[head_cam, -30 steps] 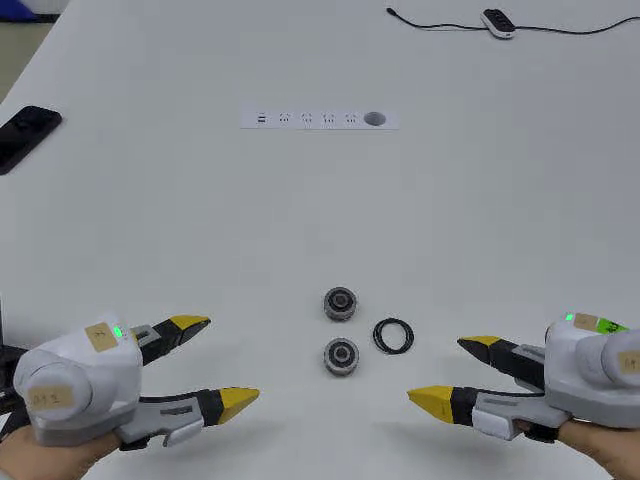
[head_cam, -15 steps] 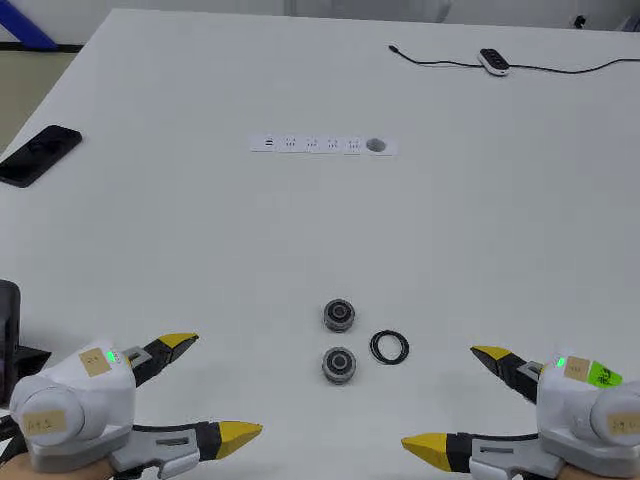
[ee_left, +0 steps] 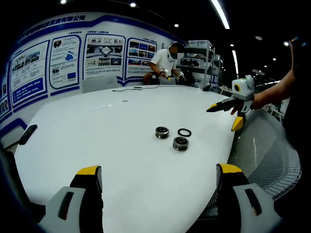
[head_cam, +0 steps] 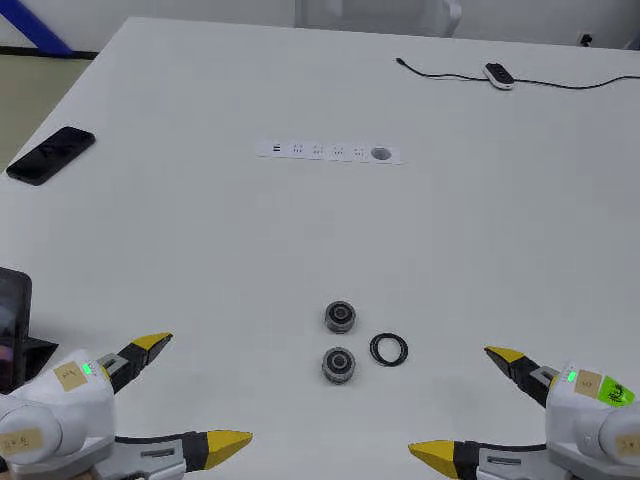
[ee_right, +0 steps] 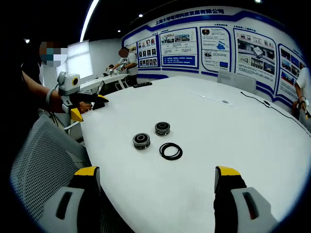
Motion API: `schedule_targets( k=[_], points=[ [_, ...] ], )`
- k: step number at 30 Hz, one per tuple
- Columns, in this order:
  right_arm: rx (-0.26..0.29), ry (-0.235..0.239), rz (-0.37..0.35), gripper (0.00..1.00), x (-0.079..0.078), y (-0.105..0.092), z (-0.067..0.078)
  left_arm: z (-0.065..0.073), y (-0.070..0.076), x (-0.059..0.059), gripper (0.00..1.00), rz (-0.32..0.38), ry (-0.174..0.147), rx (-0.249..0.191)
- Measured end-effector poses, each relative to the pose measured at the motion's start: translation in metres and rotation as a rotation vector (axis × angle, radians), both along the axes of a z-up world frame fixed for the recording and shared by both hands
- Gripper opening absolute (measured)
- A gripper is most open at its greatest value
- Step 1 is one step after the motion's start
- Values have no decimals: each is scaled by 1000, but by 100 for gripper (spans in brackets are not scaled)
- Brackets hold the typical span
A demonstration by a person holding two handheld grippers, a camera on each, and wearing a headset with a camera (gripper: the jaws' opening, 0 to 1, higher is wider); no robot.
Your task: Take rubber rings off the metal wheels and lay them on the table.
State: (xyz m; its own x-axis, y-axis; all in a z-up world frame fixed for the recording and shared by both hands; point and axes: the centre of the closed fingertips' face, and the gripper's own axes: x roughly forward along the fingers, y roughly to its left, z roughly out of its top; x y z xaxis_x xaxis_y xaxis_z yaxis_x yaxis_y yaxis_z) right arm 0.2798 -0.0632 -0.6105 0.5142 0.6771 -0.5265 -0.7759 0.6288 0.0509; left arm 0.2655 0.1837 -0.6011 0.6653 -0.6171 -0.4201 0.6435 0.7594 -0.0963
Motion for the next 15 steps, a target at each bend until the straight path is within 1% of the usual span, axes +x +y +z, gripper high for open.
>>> schedule_targets(
  k=[2,3,6,9,11,15],
  points=[
    [6,2,-5,99,0,0,1,2,0,2,100,3,-4,0],
    [7,-1,-9,99,0,-1,1,2,-1,3,100,4,0,-7],
    [12,10,-15,99,-1,-1,0,3,-2,4,100,4,-1,-3],
    [15,11,-18,99,-1,0,0,3,-3,6,100,3,-2,-5],
    [16,14,-21,99,-1,0,-1,5,-5,4,100,2,0,-5],
    [17,18,-23,99,-1,0,-2,3,-2,4,100,3,3,-4]
  ],
)
